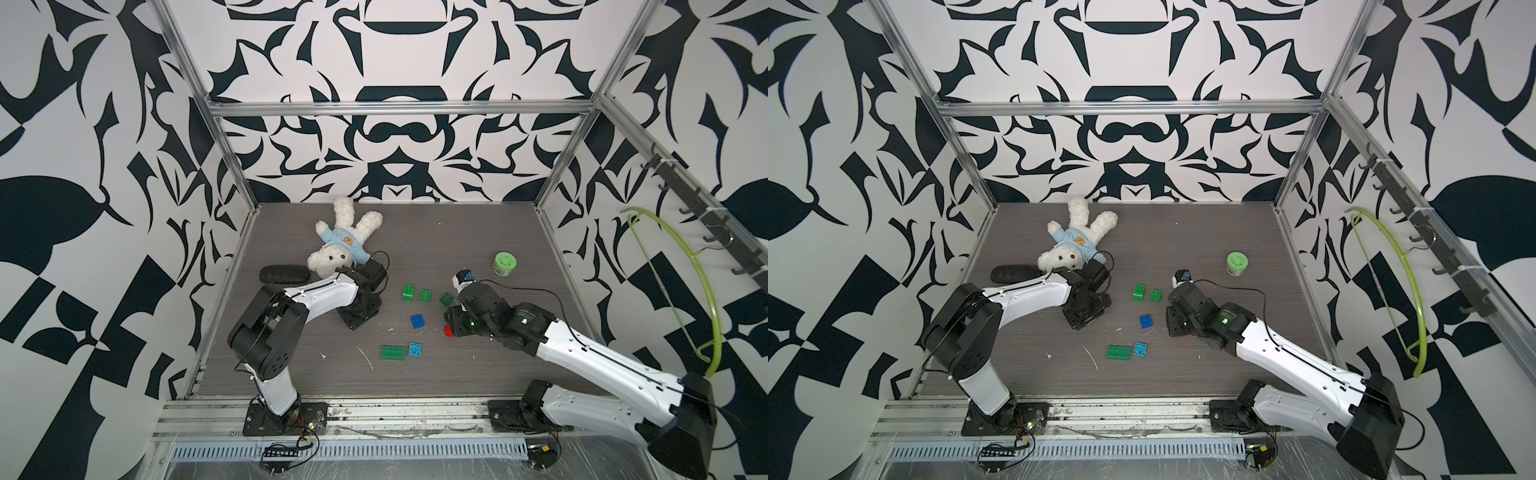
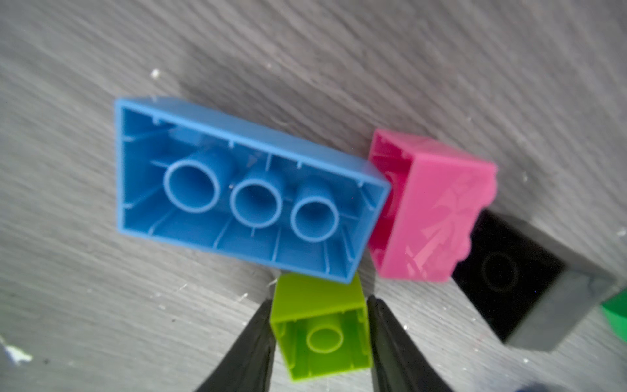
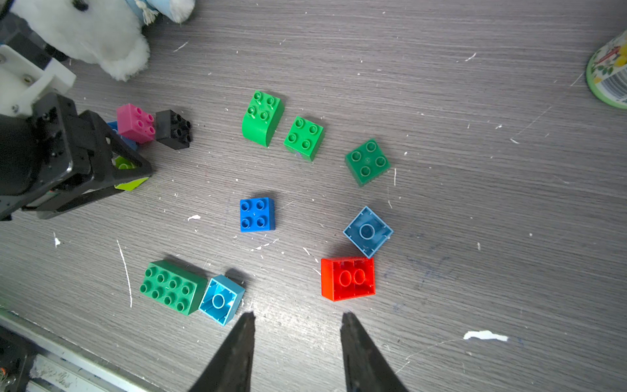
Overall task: Assemble the number 1 with lego
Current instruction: Pick up the lego brick from the center of the board.
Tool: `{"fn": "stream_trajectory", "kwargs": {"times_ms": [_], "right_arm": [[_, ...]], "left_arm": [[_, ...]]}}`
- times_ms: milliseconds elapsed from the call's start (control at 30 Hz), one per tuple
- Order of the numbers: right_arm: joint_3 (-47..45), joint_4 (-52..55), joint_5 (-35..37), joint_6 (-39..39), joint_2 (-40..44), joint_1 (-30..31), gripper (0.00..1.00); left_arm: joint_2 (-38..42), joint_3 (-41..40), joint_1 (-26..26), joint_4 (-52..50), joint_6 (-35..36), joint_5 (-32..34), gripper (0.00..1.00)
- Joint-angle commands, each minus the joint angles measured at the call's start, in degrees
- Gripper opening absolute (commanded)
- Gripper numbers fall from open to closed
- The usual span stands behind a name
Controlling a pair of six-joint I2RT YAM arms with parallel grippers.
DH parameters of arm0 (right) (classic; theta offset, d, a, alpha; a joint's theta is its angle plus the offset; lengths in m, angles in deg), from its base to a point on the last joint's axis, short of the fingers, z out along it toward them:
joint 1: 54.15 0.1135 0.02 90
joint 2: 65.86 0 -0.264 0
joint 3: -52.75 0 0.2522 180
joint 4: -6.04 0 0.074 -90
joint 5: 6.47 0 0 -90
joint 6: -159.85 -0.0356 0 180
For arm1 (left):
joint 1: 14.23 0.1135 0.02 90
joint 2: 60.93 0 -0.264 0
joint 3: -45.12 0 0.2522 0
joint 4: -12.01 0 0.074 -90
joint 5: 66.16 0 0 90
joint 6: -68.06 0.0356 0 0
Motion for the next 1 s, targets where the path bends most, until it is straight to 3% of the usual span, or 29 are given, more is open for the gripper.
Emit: {"fn": "stream_trajectory", "kwargs": {"times_ms": [0, 233, 400, 733, 967], "right_arm": [[0.0, -0.8, -0.2, -0.3, 0.9, 0.1, 0.44], [0.4, -1.4, -1.7, 0.4, 1.6, 0.0, 0.42], [-0.8, -5.4, -4.5, 3.2, 5.7, 0.0, 0.42], [-3.9, -20.1, -13.4, 20.7, 17.4, 0.1, 0.43], [-7.6, -31.7, -25.2, 38.1, 22.7, 0.0, 0.5]], "left_arm": [[-1.1, 0.7, 0.3, -0.8, 1.4, -0.2, 0.4], [2.0, -0.9, 0.3, -0.1, 4.0, -1.6, 0.36], [10.1, -4.7, 0.3, 3.8, 7.4, -6.4, 0.36], [33.9, -14.4, 0.3, 21.6, 4.4, -27.2, 0.33], [41.8, -15.6, 0.3, 34.1, 3.0, -43.2, 0.31]]}}
